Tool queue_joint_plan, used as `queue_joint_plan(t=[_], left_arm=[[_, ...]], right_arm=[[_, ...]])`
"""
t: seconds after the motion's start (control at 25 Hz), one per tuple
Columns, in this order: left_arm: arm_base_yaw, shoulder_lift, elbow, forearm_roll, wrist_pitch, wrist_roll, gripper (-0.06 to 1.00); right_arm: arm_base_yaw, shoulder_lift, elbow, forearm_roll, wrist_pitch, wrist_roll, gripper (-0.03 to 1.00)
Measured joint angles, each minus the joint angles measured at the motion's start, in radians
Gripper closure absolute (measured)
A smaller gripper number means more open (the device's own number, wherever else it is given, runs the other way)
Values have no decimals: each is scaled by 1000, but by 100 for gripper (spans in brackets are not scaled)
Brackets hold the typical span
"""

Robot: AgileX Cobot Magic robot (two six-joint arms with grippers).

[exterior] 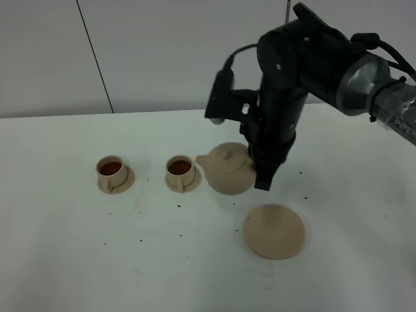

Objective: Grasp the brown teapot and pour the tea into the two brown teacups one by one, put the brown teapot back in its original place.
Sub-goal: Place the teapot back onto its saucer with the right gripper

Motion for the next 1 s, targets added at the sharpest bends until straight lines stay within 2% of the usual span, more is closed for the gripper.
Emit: queue_joint_plan(t=[0.24, 0.64, 0.72, 1.0], left_arm=[[0, 0, 0, 0, 0, 0, 71], [0, 0, 0, 0, 0, 0, 71], [0, 0, 0, 0, 0, 0, 71], [0, 0, 0, 0, 0, 0, 71]], right_arm=[[-8, -18, 98, 1, 0, 16, 87], [-21, -70, 149, 11, -24, 36, 87], [-36, -113, 229, 14, -69, 41, 87], [-90, -314, 565, 52, -331, 43, 87]])
